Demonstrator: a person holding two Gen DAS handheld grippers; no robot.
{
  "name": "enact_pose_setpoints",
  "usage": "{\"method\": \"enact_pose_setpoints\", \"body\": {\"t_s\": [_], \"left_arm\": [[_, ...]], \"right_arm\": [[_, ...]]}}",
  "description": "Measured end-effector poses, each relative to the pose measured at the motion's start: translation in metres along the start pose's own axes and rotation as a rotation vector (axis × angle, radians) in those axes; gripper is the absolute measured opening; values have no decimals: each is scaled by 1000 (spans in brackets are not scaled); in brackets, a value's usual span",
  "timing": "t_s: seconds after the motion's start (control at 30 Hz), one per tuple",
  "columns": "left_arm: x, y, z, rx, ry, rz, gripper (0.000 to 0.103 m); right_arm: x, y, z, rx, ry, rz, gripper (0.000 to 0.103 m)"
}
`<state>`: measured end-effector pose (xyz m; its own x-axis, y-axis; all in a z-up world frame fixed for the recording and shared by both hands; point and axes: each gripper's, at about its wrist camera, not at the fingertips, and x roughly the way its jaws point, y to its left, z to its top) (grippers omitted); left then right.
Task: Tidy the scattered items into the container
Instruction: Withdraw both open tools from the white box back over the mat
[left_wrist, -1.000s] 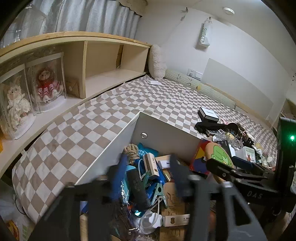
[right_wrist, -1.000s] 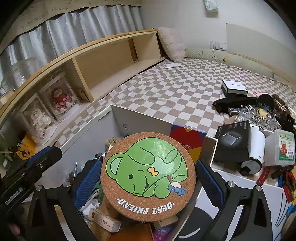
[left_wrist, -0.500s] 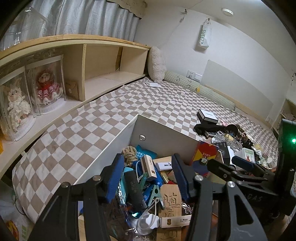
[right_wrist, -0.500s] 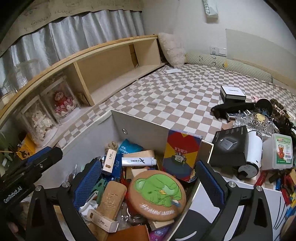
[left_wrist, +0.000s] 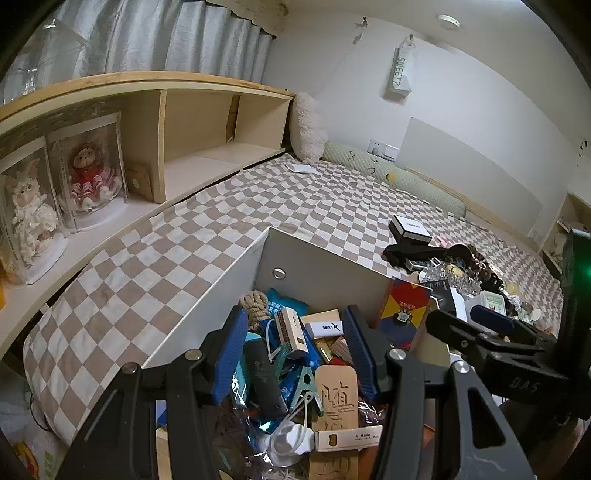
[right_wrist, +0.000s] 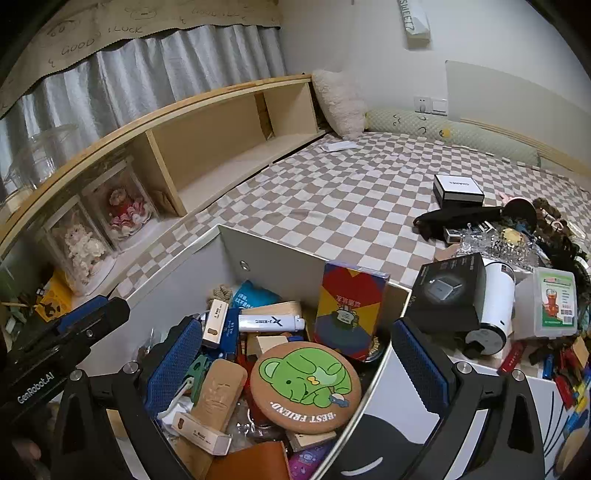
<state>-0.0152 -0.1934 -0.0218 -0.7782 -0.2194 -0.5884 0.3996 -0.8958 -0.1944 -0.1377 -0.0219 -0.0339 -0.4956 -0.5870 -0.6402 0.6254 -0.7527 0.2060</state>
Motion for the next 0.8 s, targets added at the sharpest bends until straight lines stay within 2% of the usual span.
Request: {"method": "enact_pose_setpoints", "body": {"t_s": [0.07,0.13,0.17,0.2,0.23,0.43,0.8], "left_arm": [[0,-2,0,6,2,1,54],[0,-5,0,15,2,6,66],[-1,-6,0,20,-6,15,81],[-2,-8,-1,25,-16,25,91],[-2,-9,-1,29,-22,27,93],[-1,-15,-2,41,-19,24,98],[1,-33,-6,75,-4,6,99]], "right_arm": [[-1,-1,-1,1,2,-2,102],[-3,-3,-2,1,1,-6,102],[-4,-3,-3,2,1,-8,102],[-5,-5,-3,3,2,-11,102],[-6,-6,-4,3,2,-14,102],[-15,-16,-8,8,-5,-55,102],[-31,-35,-23,-8,-7,-162,103]]}}
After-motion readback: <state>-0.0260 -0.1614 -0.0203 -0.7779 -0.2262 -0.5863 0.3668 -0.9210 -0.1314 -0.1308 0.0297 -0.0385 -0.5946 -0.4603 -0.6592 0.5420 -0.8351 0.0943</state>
